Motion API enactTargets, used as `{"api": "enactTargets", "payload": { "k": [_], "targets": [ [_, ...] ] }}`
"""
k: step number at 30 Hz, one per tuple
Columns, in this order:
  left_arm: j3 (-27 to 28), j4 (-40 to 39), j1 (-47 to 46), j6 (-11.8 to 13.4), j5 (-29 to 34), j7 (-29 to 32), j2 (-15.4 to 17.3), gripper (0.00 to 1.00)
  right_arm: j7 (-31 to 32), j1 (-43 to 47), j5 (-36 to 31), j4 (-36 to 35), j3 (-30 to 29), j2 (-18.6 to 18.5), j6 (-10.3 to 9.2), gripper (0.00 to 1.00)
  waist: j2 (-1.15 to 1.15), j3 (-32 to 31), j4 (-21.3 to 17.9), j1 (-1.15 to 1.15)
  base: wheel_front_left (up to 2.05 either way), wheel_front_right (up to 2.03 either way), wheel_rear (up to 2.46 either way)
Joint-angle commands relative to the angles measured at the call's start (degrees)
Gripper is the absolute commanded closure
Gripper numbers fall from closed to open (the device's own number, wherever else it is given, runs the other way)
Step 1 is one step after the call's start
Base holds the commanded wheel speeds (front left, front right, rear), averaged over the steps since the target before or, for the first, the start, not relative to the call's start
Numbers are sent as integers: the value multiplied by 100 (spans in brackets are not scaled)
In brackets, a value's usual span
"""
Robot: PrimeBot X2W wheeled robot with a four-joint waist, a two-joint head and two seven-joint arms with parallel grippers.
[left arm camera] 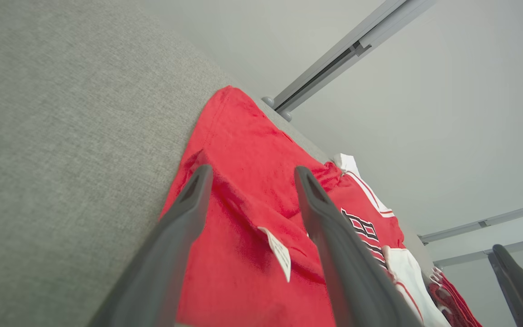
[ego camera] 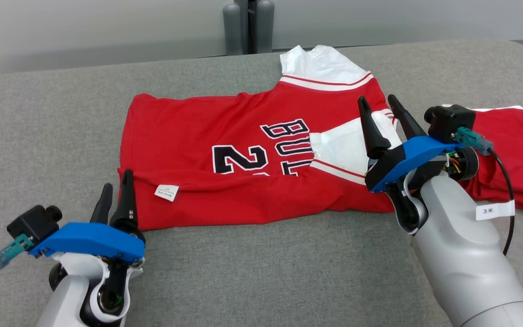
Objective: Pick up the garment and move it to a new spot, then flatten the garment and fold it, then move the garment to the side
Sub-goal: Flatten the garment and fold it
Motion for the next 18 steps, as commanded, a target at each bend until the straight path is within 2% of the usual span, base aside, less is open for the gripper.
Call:
{"api": "enactTargets", "payload": {
  "k": [1,6,11,18],
  "targets": [
    [-11,-49,103,26,34,-21,67,0,-30,48,-30,-50,3,-21,1,0,0,-43,-30,0,0,0,0],
    [-52,-321,677,170,73,80,254,0,-41,499,-169,-507,-55,-19,1,0,0,-250,-69,0,0,0,0],
    [-105,-453,1089,445,114,227,379,0,-43,1210,-345,-959,-290,-18,1,0,0,-386,-80,0,0,0,0],
    [-104,-372,1069,612,-15,403,300,0,224,2076,-720,-1897,-670,-16,1,0,0,-260,-266,0,0,0,0]
  ]
}}
